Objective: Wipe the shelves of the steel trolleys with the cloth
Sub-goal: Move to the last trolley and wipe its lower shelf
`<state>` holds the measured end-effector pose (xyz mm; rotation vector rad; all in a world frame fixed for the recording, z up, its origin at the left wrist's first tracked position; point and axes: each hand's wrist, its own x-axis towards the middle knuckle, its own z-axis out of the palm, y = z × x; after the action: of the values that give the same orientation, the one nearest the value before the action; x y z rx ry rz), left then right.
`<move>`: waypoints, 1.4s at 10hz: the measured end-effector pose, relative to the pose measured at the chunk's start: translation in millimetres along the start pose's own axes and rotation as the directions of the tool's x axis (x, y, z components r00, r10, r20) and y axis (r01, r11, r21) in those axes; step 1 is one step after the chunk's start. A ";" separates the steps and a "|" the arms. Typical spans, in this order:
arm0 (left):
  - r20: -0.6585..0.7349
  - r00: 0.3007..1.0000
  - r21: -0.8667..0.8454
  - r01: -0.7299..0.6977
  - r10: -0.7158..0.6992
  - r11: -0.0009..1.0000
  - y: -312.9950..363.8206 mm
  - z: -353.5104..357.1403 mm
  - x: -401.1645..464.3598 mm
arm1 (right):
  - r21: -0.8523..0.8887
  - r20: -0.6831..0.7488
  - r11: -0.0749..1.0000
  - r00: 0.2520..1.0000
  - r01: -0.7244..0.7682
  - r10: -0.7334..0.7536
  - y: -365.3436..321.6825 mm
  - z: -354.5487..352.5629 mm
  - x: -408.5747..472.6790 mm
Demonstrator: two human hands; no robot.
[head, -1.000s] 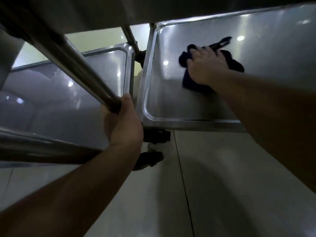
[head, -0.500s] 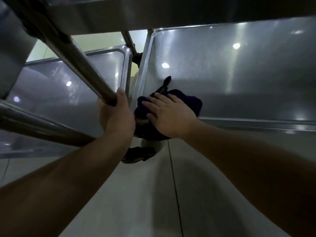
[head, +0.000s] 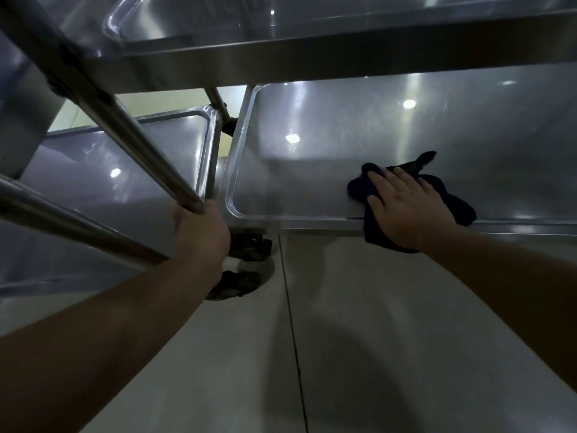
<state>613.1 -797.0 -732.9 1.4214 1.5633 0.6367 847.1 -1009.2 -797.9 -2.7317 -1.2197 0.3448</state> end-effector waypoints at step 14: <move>0.613 0.587 0.554 -0.796 0.528 0.242 -0.2 168.3 -41.3 | 0.021 -0.012 0.997 0.997 -0.073 0.074 113.4 -10.1 -15.2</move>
<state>756.0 -869.0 -799.4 2.8537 0.8627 0.0756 921.2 -1096.2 -809.6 -2.7617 -1.1083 0.3455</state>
